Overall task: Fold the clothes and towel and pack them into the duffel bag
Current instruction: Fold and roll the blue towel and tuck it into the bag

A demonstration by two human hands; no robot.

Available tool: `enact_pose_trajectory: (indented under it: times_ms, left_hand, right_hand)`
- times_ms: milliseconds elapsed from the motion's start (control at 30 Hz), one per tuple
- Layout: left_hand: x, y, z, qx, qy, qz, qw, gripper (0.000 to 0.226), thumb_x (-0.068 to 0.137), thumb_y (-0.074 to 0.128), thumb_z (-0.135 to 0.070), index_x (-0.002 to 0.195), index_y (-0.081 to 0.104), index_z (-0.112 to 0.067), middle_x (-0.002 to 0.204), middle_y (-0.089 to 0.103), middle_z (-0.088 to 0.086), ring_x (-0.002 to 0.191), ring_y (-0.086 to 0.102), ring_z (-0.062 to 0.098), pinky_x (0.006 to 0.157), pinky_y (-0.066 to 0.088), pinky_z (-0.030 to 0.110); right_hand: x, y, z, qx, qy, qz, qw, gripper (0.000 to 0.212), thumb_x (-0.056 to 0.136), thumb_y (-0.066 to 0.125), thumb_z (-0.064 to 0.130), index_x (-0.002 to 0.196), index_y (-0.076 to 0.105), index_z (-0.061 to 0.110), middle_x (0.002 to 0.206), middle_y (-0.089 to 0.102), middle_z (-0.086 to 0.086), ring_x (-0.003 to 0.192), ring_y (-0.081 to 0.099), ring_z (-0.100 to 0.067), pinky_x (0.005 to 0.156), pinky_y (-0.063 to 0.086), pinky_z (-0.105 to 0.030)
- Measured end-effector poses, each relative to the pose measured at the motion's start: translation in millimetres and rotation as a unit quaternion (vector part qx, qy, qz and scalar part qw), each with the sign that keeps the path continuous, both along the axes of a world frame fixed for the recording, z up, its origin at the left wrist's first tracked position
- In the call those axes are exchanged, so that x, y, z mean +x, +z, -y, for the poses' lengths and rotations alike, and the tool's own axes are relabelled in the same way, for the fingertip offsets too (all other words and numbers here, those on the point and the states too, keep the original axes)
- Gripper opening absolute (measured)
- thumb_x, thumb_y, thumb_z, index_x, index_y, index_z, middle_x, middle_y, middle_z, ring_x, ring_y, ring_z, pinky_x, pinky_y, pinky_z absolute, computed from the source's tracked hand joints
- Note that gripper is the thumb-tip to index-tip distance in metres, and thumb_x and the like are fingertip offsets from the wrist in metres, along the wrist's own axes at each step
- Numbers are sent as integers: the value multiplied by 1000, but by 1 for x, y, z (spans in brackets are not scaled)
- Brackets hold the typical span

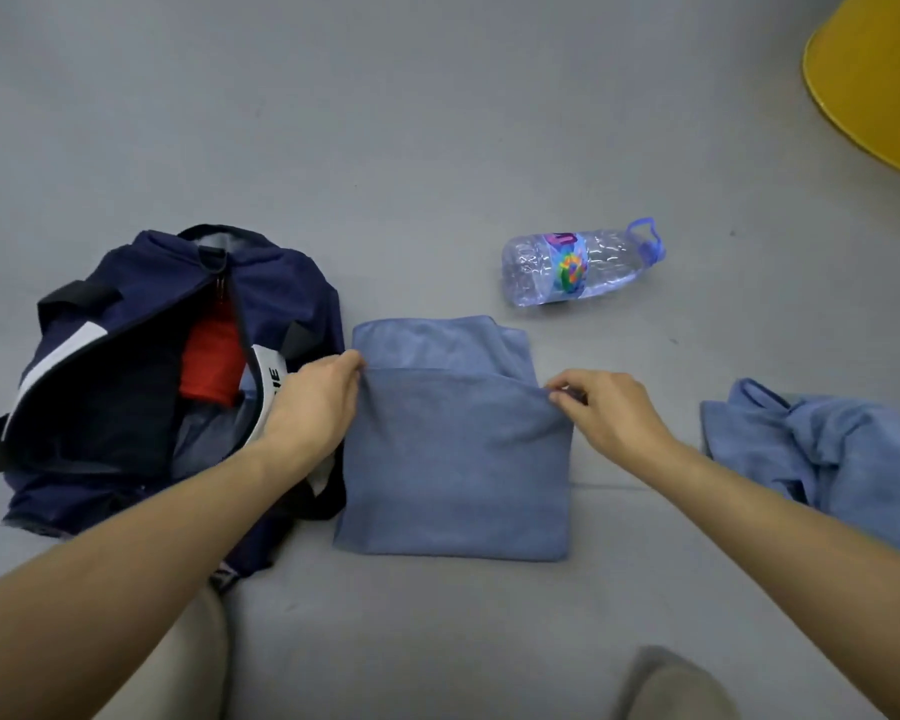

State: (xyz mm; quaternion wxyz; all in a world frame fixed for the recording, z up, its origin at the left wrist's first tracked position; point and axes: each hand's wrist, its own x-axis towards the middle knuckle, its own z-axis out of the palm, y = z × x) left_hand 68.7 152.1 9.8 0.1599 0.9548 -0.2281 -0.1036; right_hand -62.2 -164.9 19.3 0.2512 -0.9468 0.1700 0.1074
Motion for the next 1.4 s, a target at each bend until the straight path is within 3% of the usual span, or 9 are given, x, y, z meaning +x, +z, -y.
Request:
enact_pose_trajectory:
  times_ms: [233, 333, 533, 633, 700, 833, 1067, 1233, 1400]
  left_hand:
    - [61, -31, 13, 3, 119, 13, 993, 21, 100, 37, -19, 106, 57, -20, 96, 70, 9, 82, 60, 35, 71, 49, 39]
    - [63, -39, 21, -54, 151, 29, 987, 27, 101, 40, -18, 124, 55, -19, 122, 65, 10, 99, 62, 37, 77, 44, 40]
    - [-35, -62, 18, 13, -102, 85, 991, 61, 79, 67, -2, 133, 51, -23, 134, 49, 3, 77, 63, 33, 50, 53, 39]
    - [-92, -99, 6, 71, -166, 53, 982, 65, 80, 53, -6, 144, 49, -17, 145, 50, 11, 112, 62, 37, 82, 58, 45]
    - [-114, -114, -3, 98, -134, 24, 986, 56, 97, 36, -26, 152, 40, -18, 156, 41, 13, 140, 41, 36, 110, 39, 49]
    - [-128, -121, -3, 121, -166, -3, 979, 59, 105, 13, -47, 157, 29, -24, 164, 23, 16, 151, 18, 35, 122, 8, 46]
    - [-167, -111, -12, 146, -249, -11, 957, 66, 96, 34, -56, 155, 34, -26, 162, 27, 17, 146, 32, 41, 114, 23, 56]
    - [-130, -78, -6, 132, -323, 20, 937, 69, 91, 34, -64, 148, 49, -27, 154, 43, 14, 122, 59, 35, 93, 56, 46]
    - [-22, -56, 46, 135, -319, 70, 935, 43, 85, 70, -28, 125, 68, -13, 119, 68, 16, 92, 70, 39, 70, 60, 42]
  right_hand:
    - [83, -22, 20, -21, -49, 52, 997, 18, 95, 60, 30, 108, 73, 29, 106, 74, 3, 103, 65, -23, 85, 47, -32]
    - [90, -37, 5, 39, -98, 85, 991, 38, 96, 60, 26, 134, 61, 24, 121, 69, -3, 111, 62, -25, 94, 44, -34]
    - [-14, -84, -58, -63, 127, 65, 988, 46, 98, 52, 34, 141, 56, 17, 150, 48, -8, 134, 51, -28, 101, 51, -42]
    - [-76, -108, -66, -112, 263, 30, 958, 64, 94, 42, 54, 148, 47, 19, 156, 41, -9, 144, 38, -29, 113, 40, -43]
    - [-103, -113, -58, -139, 292, -17, 946, 74, 93, 40, 62, 156, 32, 23, 163, 28, -7, 150, 24, -29, 118, 23, -43]
    - [-141, -105, -39, -152, 269, -80, 948, 82, 90, 41, 65, 158, 25, 24, 165, 24, -7, 151, 21, -32, 117, 19, -44]
    - [-204, -89, -53, -125, 271, -81, 951, 76, 87, 41, 75, 145, 52, 28, 153, 46, -8, 137, 48, -33, 106, 47, -42]
    - [-149, -69, -39, -97, 196, 21, 976, 55, 101, 27, 60, 115, 72, 31, 114, 71, 7, 89, 71, -18, 74, 59, -27]
    - [-68, -46, 7, -56, 92, 6, 994, 27, 97, 54, 32, 116, 70, 19, 112, 72, -4, 99, 66, -33, 82, 55, -42]
